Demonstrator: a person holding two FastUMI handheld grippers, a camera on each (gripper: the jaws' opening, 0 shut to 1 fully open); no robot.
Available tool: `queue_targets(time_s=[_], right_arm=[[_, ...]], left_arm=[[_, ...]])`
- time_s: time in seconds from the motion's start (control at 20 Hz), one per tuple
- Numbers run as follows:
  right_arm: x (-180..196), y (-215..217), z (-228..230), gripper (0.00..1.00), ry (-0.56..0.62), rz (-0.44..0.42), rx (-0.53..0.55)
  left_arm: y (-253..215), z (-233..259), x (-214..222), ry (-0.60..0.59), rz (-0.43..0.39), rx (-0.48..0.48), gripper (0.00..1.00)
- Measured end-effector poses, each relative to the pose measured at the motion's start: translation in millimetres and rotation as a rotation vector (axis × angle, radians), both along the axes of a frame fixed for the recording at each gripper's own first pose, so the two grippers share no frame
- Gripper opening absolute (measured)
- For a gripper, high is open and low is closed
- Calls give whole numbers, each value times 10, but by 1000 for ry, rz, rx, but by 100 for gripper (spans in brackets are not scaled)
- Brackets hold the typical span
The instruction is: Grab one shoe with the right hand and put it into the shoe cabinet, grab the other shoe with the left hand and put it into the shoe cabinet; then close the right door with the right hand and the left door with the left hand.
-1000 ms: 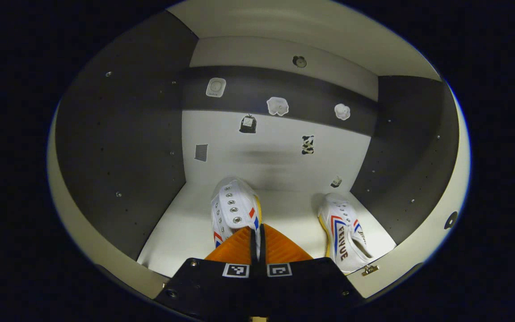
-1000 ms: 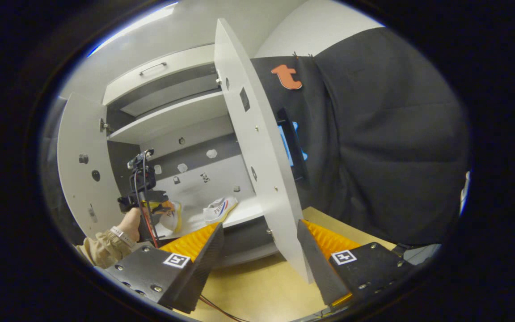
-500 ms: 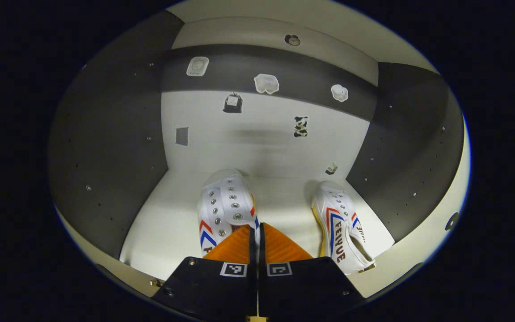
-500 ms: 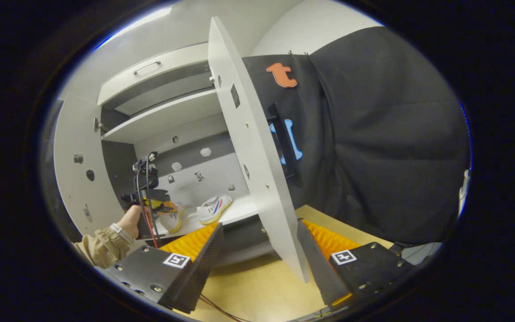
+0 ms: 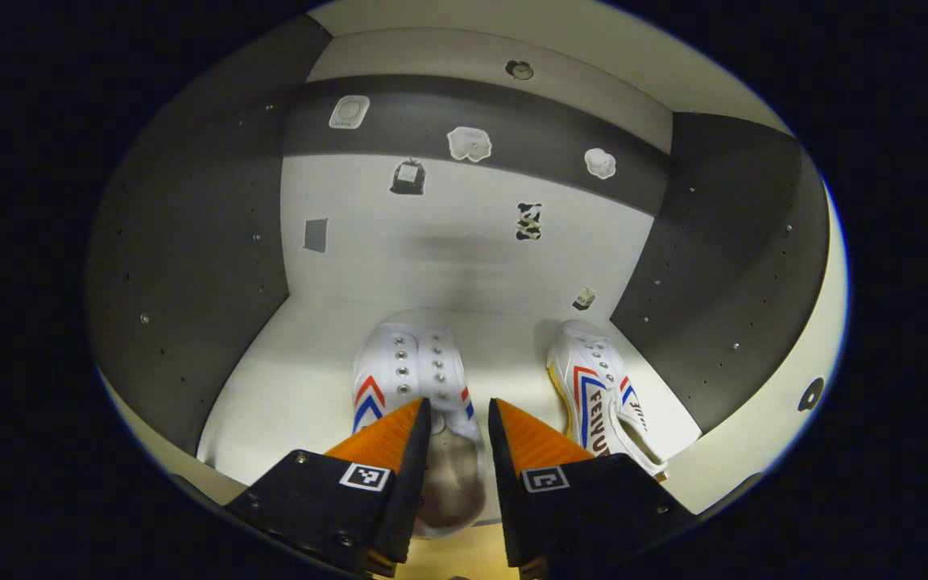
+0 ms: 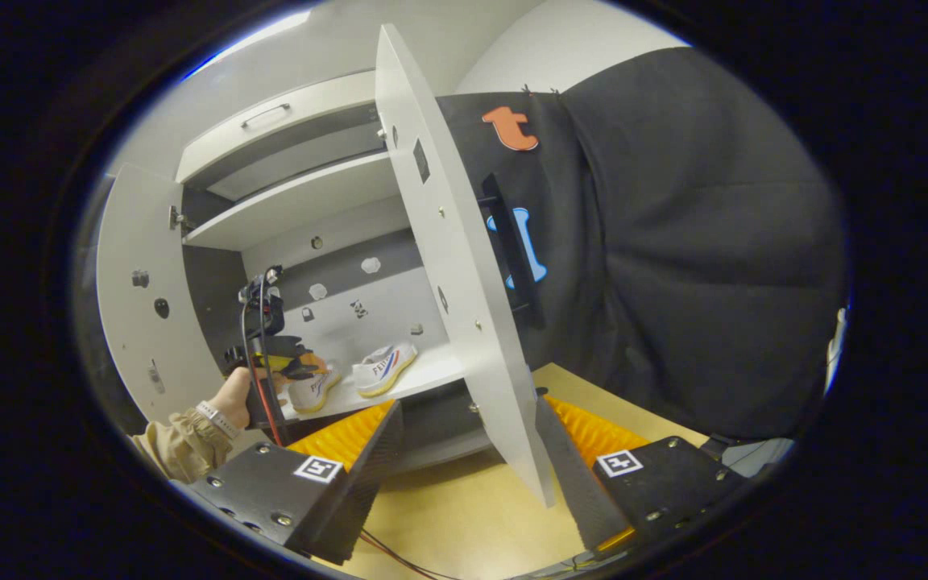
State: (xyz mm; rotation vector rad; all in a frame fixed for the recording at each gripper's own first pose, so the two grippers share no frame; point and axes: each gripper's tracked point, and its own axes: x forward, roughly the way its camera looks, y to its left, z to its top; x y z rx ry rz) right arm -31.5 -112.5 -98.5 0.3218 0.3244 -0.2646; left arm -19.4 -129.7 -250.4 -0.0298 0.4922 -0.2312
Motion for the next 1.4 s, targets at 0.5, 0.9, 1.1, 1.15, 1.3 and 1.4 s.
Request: queue_targets(time_s=[0.5,0.9,1.1,1.15,1.3,1.4], right_arm=[[-5,-32,84,99,-25,18,-41],[44,-233,271,99,-66,31,-108],[85,-415,438,99,-100,31,-160],[93,-482,494,99,-111,24,-177],[124,-654,649,99,-150,-2,-218],[181,-806,734,99,-171,-23,-248]], left_arm=[[84,849,-441,-239,-24,28,74],[193,1351,-1358,-391,-88,-29,72],[256,1467,-1800,-415,-118,-39,73],[269,1492,-1890,-415,-119,-52,73],[317,1503,-2122,-405,-114,-92,73],[345,1510,-2243,-403,-111,-110,74]])
